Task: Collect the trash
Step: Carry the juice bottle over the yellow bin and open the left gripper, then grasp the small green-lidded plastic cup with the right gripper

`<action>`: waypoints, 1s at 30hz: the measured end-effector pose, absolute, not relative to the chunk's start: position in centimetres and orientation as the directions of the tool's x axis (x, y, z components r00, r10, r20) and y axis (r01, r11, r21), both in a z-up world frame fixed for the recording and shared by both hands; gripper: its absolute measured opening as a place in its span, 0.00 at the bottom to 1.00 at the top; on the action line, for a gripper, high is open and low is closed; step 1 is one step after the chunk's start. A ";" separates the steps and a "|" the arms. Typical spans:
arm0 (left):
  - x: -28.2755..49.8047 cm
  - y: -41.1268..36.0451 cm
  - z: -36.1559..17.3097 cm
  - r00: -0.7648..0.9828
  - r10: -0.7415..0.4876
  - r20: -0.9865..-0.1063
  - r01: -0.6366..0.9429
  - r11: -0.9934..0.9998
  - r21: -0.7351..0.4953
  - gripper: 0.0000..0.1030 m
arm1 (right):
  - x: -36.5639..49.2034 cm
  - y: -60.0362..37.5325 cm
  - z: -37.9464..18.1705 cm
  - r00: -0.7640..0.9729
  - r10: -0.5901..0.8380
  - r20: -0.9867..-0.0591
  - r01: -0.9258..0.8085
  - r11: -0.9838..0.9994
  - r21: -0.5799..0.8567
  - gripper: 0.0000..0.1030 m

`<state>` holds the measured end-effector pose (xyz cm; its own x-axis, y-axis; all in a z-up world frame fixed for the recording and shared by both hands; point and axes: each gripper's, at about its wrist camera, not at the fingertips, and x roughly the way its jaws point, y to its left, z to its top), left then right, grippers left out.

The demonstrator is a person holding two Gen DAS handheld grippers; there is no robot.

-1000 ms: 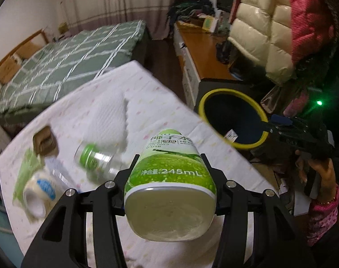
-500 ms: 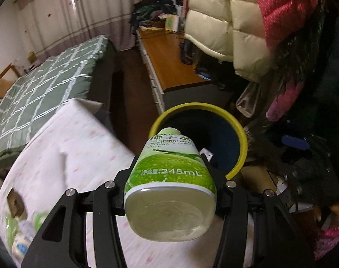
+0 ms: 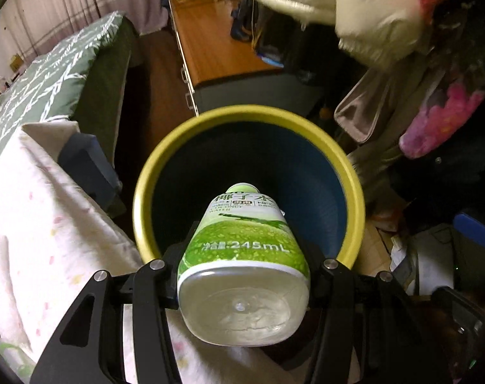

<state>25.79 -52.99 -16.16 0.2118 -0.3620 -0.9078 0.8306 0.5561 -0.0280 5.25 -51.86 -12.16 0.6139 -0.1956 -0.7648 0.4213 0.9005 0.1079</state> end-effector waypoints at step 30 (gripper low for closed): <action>15.4 -7.5 -0.7 0.755 -0.235 -0.612 0.263 0.964 -0.045 0.95 | 15.2 -34.0 -11.5 0.640 0.126 -0.758 -0.041 0.991 0.130 0.74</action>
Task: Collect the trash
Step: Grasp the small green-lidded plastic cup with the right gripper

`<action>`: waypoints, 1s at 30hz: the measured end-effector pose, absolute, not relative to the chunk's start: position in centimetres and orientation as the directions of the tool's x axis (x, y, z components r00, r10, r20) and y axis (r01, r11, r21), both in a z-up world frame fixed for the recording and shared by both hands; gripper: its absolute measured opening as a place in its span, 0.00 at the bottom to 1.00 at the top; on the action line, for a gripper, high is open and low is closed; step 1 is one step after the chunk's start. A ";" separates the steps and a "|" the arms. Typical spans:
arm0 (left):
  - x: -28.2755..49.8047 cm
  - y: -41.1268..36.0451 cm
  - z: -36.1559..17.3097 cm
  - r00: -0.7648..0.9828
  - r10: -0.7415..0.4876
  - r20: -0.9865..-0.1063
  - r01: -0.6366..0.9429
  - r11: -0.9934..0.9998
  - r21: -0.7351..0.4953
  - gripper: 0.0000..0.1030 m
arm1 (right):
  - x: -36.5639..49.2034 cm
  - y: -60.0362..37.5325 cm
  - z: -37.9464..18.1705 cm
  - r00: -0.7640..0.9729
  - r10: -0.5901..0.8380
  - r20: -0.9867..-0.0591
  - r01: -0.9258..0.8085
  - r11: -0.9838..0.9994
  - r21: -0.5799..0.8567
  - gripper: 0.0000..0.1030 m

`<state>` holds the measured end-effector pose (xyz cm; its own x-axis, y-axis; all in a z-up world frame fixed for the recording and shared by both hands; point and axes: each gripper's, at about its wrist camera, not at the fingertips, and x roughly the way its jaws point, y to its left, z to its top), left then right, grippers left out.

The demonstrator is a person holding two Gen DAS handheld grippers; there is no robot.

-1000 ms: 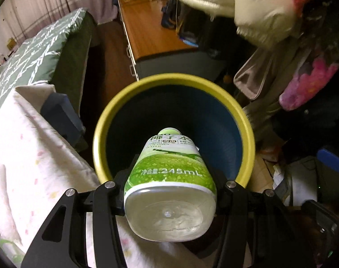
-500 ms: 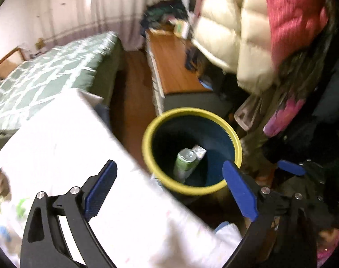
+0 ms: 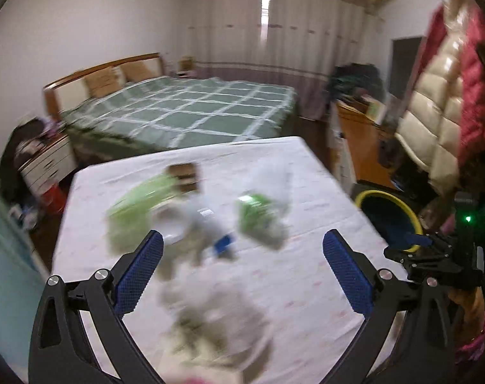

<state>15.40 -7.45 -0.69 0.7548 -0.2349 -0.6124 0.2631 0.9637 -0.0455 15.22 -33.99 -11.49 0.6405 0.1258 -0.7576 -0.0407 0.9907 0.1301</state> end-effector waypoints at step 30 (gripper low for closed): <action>13.5 -0.2 -4.9 0.743 -0.227 -0.630 0.168 0.974 -0.153 0.95 | 31.0 -19.9 -15.3 0.541 0.270 -0.797 -0.332 0.939 0.093 0.51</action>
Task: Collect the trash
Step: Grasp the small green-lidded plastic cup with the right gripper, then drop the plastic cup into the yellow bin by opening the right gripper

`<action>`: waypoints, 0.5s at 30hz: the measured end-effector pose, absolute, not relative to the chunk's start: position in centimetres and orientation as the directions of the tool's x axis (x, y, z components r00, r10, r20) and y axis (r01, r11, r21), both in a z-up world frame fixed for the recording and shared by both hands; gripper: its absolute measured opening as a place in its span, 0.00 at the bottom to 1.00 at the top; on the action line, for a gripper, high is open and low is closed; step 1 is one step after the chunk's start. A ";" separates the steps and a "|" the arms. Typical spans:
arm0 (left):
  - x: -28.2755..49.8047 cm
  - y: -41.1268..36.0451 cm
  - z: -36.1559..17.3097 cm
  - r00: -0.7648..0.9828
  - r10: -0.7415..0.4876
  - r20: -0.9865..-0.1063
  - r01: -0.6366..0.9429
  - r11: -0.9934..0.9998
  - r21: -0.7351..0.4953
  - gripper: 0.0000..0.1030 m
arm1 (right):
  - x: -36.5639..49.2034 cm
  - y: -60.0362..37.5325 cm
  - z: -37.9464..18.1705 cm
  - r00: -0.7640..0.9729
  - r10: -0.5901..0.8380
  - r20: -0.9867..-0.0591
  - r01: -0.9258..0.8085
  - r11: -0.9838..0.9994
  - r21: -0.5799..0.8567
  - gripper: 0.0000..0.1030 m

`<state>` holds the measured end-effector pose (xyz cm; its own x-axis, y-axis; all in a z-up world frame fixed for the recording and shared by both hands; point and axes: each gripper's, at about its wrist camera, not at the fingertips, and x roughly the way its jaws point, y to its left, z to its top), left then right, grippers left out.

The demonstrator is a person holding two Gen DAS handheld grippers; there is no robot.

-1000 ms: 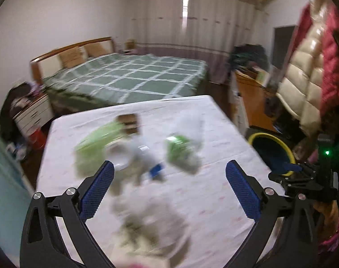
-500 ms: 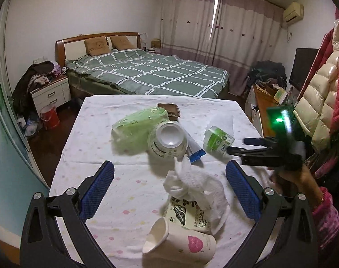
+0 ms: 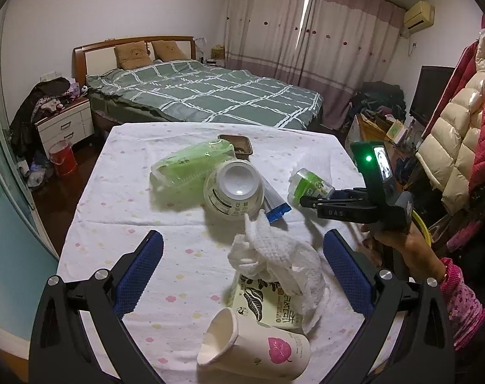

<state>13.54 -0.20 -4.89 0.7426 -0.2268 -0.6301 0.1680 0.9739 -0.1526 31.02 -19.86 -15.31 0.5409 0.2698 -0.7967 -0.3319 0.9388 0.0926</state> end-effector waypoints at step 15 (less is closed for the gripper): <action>13.8 -1.5 -5.4 0.735 -0.246 -0.631 0.194 0.969 -0.152 0.95 | 23.2 -23.5 -9.8 0.632 0.312 -0.710 -0.322 0.938 0.126 0.48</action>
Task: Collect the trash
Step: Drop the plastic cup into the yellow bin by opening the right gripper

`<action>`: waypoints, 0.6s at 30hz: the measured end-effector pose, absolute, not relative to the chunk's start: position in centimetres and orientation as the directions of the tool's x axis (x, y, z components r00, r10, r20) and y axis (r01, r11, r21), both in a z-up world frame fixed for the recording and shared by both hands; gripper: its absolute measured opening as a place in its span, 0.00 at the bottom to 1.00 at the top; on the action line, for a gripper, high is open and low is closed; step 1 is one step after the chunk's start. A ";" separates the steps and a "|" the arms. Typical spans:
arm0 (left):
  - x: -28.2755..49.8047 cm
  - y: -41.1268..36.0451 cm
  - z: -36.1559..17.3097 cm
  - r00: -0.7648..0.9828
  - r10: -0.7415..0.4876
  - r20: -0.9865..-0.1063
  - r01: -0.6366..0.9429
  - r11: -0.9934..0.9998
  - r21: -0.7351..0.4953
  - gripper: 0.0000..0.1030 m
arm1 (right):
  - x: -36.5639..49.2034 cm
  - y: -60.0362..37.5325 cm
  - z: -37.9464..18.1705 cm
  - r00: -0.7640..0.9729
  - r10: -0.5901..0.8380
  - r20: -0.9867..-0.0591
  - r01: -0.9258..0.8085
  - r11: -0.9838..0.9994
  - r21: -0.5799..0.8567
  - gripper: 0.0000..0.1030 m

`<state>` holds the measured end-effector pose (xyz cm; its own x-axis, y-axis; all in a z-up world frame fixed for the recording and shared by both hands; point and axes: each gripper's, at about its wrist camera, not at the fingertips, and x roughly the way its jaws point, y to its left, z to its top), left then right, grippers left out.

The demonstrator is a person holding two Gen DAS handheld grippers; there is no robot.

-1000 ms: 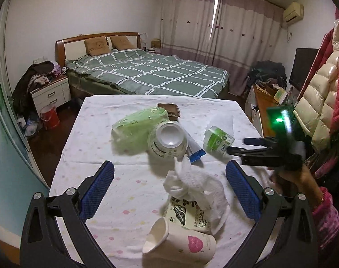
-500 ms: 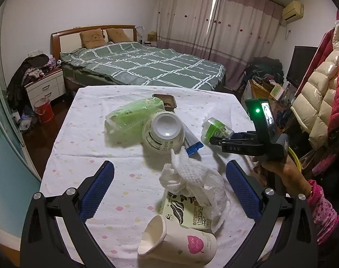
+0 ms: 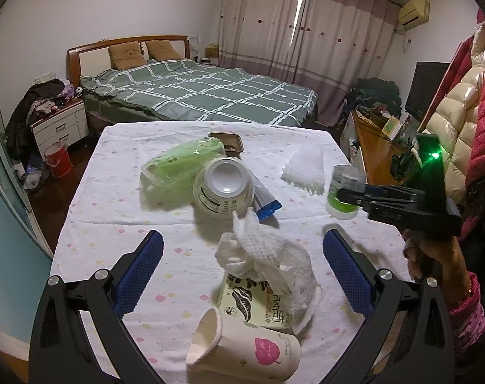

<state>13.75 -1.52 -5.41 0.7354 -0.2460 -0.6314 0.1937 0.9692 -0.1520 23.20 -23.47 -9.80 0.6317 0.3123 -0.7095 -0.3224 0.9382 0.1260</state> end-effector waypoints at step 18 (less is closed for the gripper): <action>13.8 -3.2 -5.7 0.725 -0.256 -0.639 0.216 0.966 -0.141 0.95 | 18.9 -39.1 -9.3 0.729 0.035 -0.683 0.059 0.992 0.114 0.48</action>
<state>13.79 -3.16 -5.70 0.7251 -0.2559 -0.6394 0.2164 0.9660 -0.1412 18.90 -39.11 -9.33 0.7292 0.0354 -0.6834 0.0586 0.9918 0.1139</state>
